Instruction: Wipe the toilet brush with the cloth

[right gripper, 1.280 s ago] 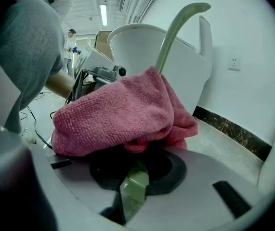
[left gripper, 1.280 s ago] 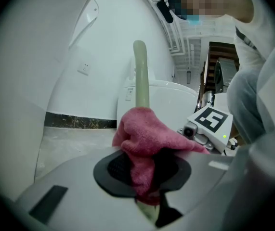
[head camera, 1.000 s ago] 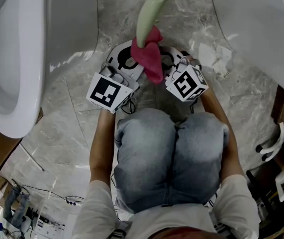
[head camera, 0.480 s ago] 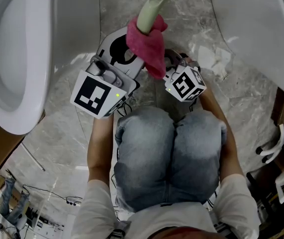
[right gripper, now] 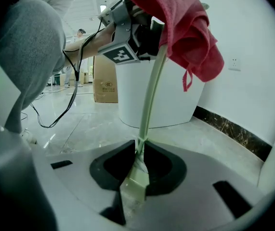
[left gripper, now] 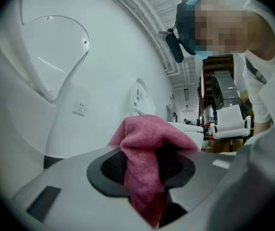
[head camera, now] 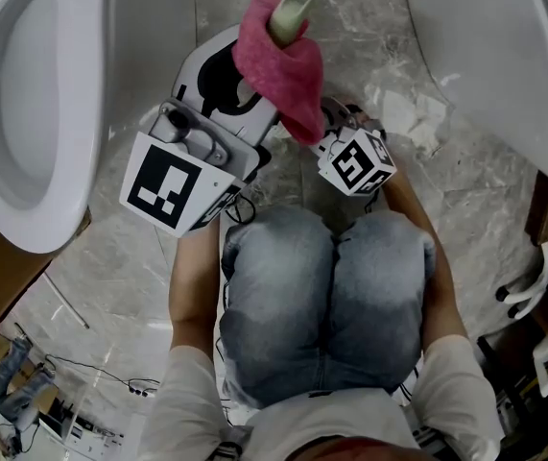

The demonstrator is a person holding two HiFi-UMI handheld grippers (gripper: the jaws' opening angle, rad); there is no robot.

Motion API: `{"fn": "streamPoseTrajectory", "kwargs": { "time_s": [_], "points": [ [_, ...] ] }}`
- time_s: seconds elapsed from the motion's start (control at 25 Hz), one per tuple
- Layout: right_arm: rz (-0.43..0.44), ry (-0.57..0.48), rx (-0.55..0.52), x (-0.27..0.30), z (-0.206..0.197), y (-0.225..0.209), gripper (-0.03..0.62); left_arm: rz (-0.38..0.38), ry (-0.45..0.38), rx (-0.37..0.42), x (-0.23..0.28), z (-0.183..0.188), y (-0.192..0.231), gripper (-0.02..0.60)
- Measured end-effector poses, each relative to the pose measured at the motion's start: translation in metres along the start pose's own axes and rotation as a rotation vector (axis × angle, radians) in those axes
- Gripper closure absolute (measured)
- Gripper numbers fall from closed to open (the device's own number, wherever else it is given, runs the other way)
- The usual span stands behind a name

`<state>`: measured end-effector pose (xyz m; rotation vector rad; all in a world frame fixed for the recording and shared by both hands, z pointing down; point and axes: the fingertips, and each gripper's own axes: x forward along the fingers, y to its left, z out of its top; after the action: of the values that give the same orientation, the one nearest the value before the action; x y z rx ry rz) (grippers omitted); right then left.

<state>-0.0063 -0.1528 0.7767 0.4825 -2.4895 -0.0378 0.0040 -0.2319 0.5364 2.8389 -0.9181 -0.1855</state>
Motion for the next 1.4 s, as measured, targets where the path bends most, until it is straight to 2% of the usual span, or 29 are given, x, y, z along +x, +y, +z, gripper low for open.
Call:
{"fn": "streamPoseTrajectory", "kwargs": {
  "time_s": [0.16, 0.24, 0.36, 0.48, 0.6, 0.8, 1.0, 1.16, 1.24, 1.4],
  "points": [
    [-0.008, -0.008, -0.003, 0.001, 0.0, -0.001, 0.539, 0.027, -0.073, 0.019, -0.006, 0.023, 0.0, 0.429],
    [-0.011, -0.01, -0.002, 0.001, 0.001, -0.001, 0.539, 0.046, -0.11, 0.034, -0.013, 0.034, 0.0, 0.457],
    [-0.016, -0.014, 0.001, 0.001, 0.002, -0.001, 0.537, 0.079, -0.134, 0.069, -0.025, 0.046, -0.001, 0.531],
    [-0.018, -0.018, 0.008, 0.001, 0.003, 0.0, 0.533, 0.096, -0.132, 0.078, -0.039, 0.045, -0.002, 0.535],
    [-0.023, -0.016, 0.012, 0.003, 0.001, -0.001, 0.53, 0.117, -0.127, 0.062, -0.056, 0.035, 0.003, 0.535],
    [-0.037, -0.027, 0.024, 0.001, 0.002, -0.003, 0.525, 0.193, -0.061, 0.061, -0.084, 0.005, 0.015, 0.538],
    [-0.045, -0.105, 0.06, -0.002, 0.014, 0.0, 0.517, 0.255, 0.014, 0.052, -0.099, -0.029, 0.023, 0.54],
    [-0.063, -0.16, 0.053, -0.014, 0.033, -0.004, 0.514, 0.286, 0.056, 0.05, -0.105, -0.052, 0.029, 0.54],
    [-0.074, -0.188, 0.083, -0.02, 0.038, -0.007, 0.516, 0.295, 0.07, 0.047, -0.107, -0.065, 0.032, 0.54],
    [-0.103, -0.229, 0.131, -0.03, 0.041, -0.014, 0.556, 0.304, 0.089, 0.03, -0.11, -0.092, 0.035, 0.54]
  ]
}}
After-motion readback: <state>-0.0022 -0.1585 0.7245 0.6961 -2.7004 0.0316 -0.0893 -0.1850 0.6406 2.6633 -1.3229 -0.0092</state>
